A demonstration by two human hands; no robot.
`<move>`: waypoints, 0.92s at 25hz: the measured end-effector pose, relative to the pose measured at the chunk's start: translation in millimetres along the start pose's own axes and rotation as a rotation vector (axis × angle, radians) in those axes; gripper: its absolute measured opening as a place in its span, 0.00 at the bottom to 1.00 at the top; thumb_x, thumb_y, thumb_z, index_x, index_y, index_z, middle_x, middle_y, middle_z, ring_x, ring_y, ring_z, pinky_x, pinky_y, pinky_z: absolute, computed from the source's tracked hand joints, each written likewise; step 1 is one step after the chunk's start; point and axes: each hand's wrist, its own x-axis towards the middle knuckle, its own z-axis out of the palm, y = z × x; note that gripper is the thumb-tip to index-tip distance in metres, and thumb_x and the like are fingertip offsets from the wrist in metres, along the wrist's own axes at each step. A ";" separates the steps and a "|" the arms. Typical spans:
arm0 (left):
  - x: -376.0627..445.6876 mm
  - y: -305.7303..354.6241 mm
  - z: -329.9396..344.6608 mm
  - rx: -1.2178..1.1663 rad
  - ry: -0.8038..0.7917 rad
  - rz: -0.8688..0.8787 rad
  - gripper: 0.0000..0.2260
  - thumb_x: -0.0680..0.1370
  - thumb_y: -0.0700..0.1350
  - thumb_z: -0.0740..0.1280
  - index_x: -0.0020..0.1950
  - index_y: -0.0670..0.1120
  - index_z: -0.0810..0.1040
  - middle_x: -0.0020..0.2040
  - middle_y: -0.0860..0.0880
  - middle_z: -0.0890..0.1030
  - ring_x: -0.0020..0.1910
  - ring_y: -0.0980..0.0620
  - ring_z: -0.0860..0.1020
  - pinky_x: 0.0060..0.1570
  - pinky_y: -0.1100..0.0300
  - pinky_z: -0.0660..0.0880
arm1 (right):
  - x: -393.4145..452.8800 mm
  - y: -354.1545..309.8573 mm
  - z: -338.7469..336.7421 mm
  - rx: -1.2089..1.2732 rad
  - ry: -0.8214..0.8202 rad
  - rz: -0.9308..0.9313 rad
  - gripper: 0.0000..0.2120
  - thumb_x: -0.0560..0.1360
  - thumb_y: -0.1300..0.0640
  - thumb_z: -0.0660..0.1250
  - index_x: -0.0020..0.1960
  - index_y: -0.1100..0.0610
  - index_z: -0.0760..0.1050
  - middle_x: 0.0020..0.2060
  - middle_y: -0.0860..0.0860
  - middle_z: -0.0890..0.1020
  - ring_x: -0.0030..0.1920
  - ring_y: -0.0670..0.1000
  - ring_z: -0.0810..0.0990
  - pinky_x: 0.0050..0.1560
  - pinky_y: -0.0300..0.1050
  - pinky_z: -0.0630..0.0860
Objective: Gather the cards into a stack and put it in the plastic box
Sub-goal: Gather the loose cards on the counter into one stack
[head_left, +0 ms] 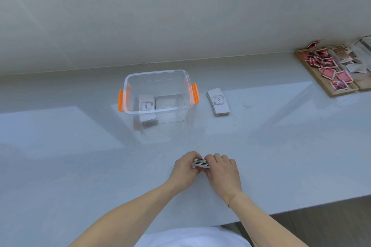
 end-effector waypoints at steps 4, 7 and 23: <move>6.1 11.2 -17.7 -0.201 -0.002 -0.046 0.10 0.70 0.40 0.73 0.46 0.53 0.76 0.43 0.53 0.82 0.43 0.56 0.77 0.43 0.69 0.71 | 7.5 6.5 -12.1 0.397 -0.127 0.100 0.10 0.78 0.48 0.63 0.58 0.46 0.70 0.47 0.46 0.79 0.48 0.51 0.76 0.46 0.49 0.72; 3.9 26.0 -35.0 0.001 0.038 0.171 0.11 0.72 0.39 0.71 0.49 0.53 0.77 0.48 0.54 0.81 0.50 0.56 0.75 0.48 0.70 0.67 | 6.8 -6.8 -17.8 0.780 -0.041 0.209 0.08 0.76 0.49 0.66 0.53 0.40 0.69 0.44 0.41 0.80 0.45 0.43 0.78 0.42 0.44 0.76; -26.6 15.3 -43.4 0.757 0.188 0.569 0.37 0.75 0.49 0.63 0.79 0.46 0.49 0.80 0.47 0.52 0.79 0.46 0.49 0.76 0.42 0.47 | 4.7 -25.7 2.5 0.743 -0.035 0.212 0.07 0.76 0.50 0.65 0.52 0.42 0.72 0.40 0.45 0.81 0.43 0.47 0.77 0.38 0.48 0.76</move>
